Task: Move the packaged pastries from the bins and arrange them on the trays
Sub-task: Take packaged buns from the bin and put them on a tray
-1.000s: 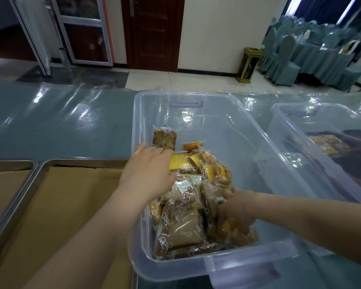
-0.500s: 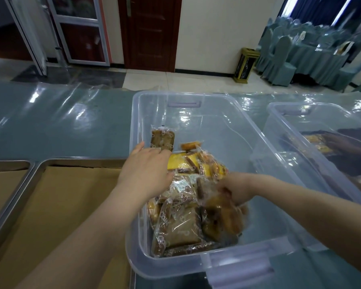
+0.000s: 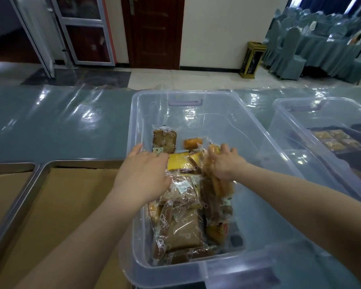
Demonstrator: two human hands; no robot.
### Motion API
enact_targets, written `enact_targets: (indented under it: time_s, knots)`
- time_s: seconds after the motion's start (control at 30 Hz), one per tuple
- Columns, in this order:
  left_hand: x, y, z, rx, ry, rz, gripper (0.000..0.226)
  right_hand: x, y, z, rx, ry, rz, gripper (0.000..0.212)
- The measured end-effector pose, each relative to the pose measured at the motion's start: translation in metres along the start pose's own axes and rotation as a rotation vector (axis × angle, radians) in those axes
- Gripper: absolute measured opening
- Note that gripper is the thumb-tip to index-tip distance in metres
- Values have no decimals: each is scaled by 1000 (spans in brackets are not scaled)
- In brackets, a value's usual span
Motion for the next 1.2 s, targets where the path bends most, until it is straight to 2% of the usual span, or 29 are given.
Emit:
enact_targets:
  time_s: [0.1,0.17,0.37,0.43,0.6,0.67,0.87,1.03,1.2]
  knots:
    - [-1,0,-1,2,-4,-7,46,-10,-14,-1,-16,8,-48,100]
    - [-3,-1,-1,4,-19,-13,46,-11,-25,-3,-7,42,-75,114]
    - [-5,-1,-2,8,-32,-33,45,-5,-57,3,74,30,-134,119]
    - [-6,-1,-2,13,-48,-36,46,-7,-64,7,70,-5,-98,112]
    - [-5,-1,-2,21,-60,-54,46,-2,-64,4,47,-110,124,64]
    - [-4,0,-1,25,-60,-61,47,2,-59,-1,19,-98,156,56]
    - [-3,-1,1,16,-100,-92,49,15,-48,7,52,-154,185,43]
    - [-2,0,1,19,-90,-114,46,51,-23,10,100,-229,304,36]
    - [4,2,4,25,14,-130,45,76,19,15,146,-270,329,48]
Point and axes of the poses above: each hand's wrist, its own y-axis away from the middle knuckle, its own x-axis out of the back of the hand, z = x × y, the point moved 3 cm from there along -y, towards the middle knuckle, and after that the axes turned 15 degrees about -z, right-handed, at the moved point
